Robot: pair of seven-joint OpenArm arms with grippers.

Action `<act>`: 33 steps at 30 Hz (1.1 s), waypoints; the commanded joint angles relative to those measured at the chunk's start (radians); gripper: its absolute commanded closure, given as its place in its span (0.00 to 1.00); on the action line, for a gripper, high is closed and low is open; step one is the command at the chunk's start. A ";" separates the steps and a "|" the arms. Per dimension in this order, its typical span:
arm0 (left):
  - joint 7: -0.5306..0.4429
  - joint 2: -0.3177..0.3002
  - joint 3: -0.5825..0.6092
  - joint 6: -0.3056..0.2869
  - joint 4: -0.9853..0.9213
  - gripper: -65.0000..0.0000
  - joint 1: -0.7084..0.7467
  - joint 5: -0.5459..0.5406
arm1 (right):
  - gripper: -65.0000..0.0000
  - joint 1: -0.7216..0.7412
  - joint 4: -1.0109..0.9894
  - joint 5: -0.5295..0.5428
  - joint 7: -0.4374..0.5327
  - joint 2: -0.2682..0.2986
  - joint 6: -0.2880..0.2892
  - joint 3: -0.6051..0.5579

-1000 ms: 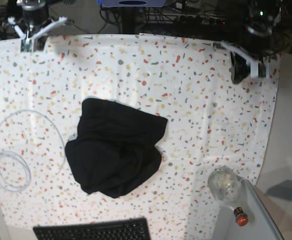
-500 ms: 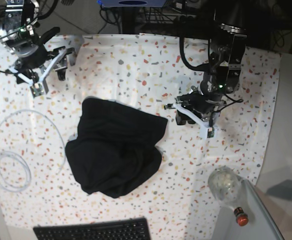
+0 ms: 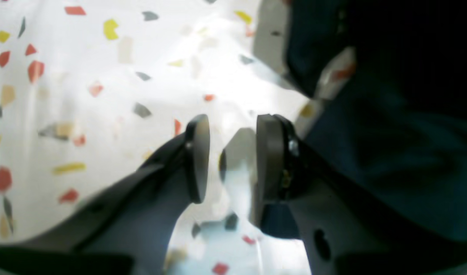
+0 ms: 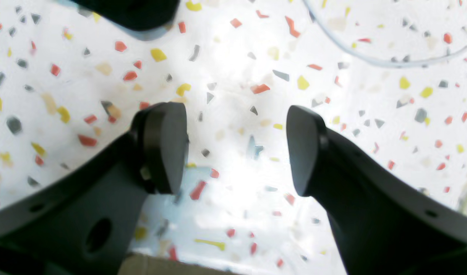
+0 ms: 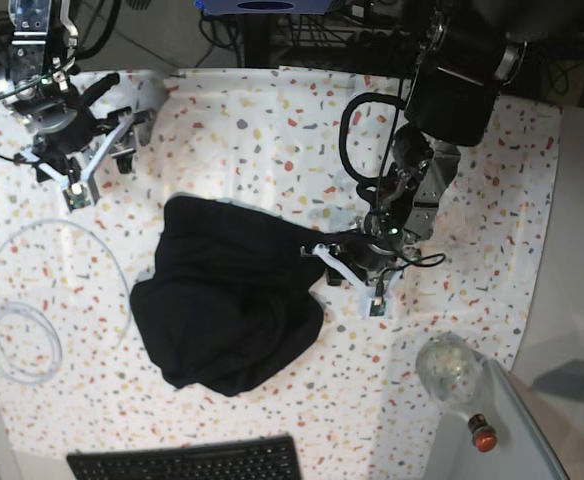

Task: Layout the t-shirt on the table in an organized manner, then fold the t-shirt properly
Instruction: 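Move the left gripper down onto the crumpled black t-shirt, then grasp the t-shirt with the left gripper and drag it across the table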

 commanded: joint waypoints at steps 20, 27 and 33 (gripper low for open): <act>0.297 -0.075 0.081 -0.106 0.466 1.00 0.009 -0.258 | 0.45 0.061 -0.142 0.005 0.029 0.004 0.007 0.003; 0.443 0.031 0.084 -0.106 0.731 1.00 -0.098 -0.253 | 0.45 0.036 -0.108 0.005 0.028 0.004 0.009 0.001; 0.484 -0.013 0.087 -0.106 0.464 1.00 -0.124 -0.259 | 0.45 0.003 -0.048 0.005 0.026 0.004 0.006 0.001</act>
